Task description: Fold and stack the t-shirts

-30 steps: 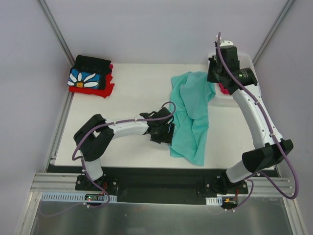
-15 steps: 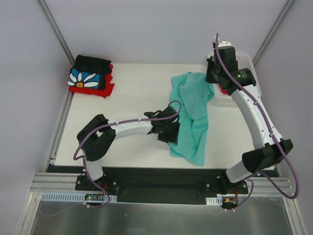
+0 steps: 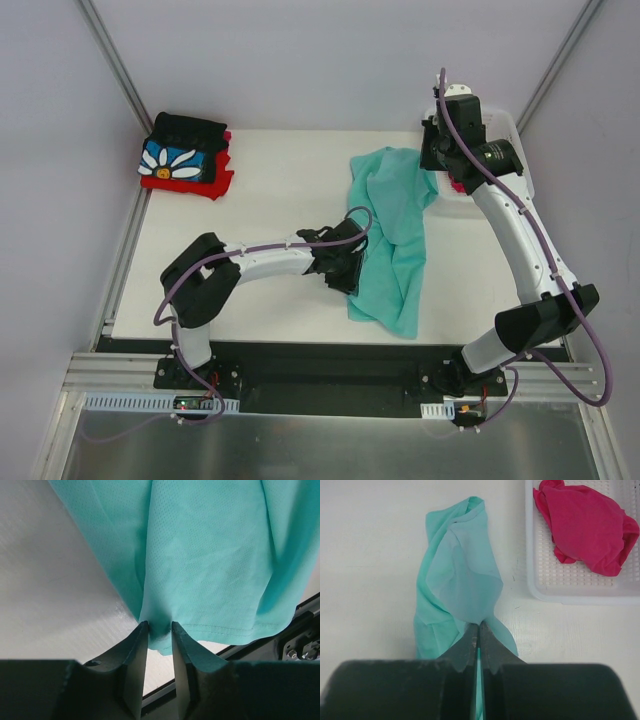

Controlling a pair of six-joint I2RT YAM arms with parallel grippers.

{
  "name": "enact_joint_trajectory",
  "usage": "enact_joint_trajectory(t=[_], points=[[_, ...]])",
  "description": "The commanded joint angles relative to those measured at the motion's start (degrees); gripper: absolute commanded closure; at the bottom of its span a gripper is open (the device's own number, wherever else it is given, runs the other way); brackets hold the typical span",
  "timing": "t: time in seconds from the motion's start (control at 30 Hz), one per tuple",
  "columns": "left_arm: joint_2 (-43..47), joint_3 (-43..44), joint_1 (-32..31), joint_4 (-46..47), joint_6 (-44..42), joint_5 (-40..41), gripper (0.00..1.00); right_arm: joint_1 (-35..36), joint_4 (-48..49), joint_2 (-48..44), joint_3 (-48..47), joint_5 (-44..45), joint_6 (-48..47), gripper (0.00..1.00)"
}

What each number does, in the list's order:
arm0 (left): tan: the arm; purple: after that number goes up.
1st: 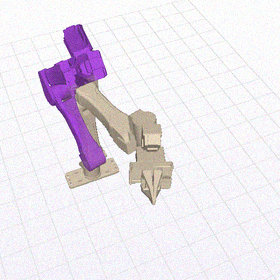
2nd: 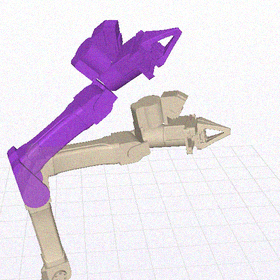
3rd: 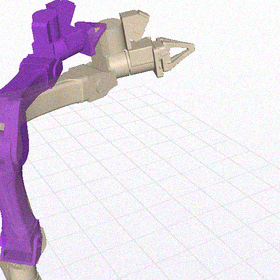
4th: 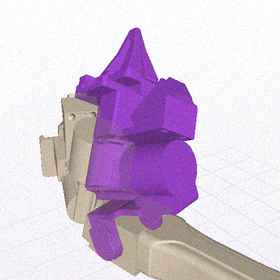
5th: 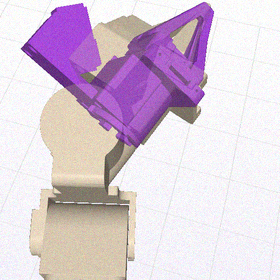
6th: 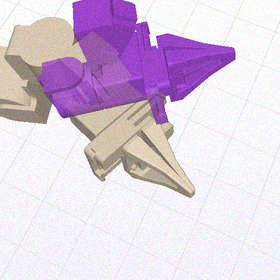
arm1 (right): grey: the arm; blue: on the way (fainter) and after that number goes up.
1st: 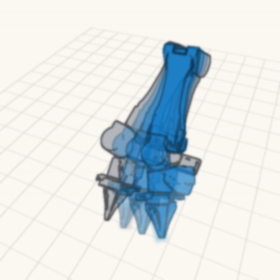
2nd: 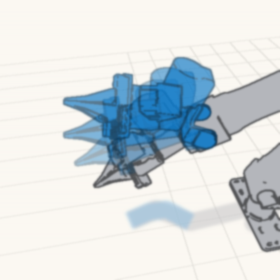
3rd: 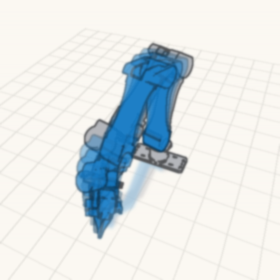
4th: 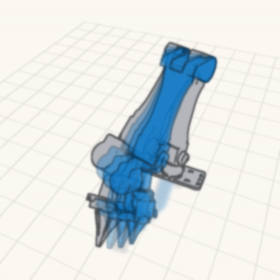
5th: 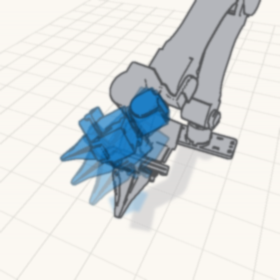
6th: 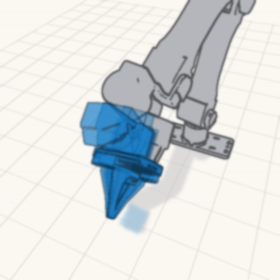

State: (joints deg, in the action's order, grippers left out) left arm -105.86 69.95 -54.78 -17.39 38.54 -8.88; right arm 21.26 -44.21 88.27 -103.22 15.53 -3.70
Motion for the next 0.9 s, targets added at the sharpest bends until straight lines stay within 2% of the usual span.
enact_joint_trajectory(t=[0.0,0.07,0.1,0.23,0.3,0.37,0.53,0.77,0.87], points=[[0.48,0.98,-0.41,-0.02,0.39,-0.08,0.85,0.37,-0.18,-1.52,-1.28,0.11,-0.60,0.99],[1.10,0.62,-0.32,-0.10,0.48,0.18,0.99,0.37,-0.35,-1.52,-1.02,0.29,-0.60,0.99],[1.36,0.28,-0.41,-0.10,0.48,0.36,1.00,0.37,-0.27,-1.43,-0.67,0.38,-0.60,0.99],[5.21,-1.13,0.20,-1.85,0.30,4.82,1.00,0.28,-0.53,-1.17,0.91,1.69,-0.51,0.99],[7.59,-3.05,1.16,-3.88,0.04,6.24,1.00,0.28,0.08,-2.04,2.23,5.20,-0.51,0.99],[12.68,-4.82,3.88,-5.28,-0.22,6.77,1.00,-0.42,1.13,-3.27,4.42,7.66,-0.43,0.99],[25.32,-7.64,9.86,-10.46,-2.68,8.62,1.00,-5.34,2.11,-5.12,5.75,5.12,1.68,0.99],[36.86,-6.14,20.66,-20.22,-6.29,11.61,1.00,-7.10,1.75,-8.19,10.14,8.82,3.53,0.99],[40.20,-5.97,23.31,-22.68,-7.95,11.78,1.00,-7.63,1.84,-10.04,12.51,10.66,5.81,0.99]])
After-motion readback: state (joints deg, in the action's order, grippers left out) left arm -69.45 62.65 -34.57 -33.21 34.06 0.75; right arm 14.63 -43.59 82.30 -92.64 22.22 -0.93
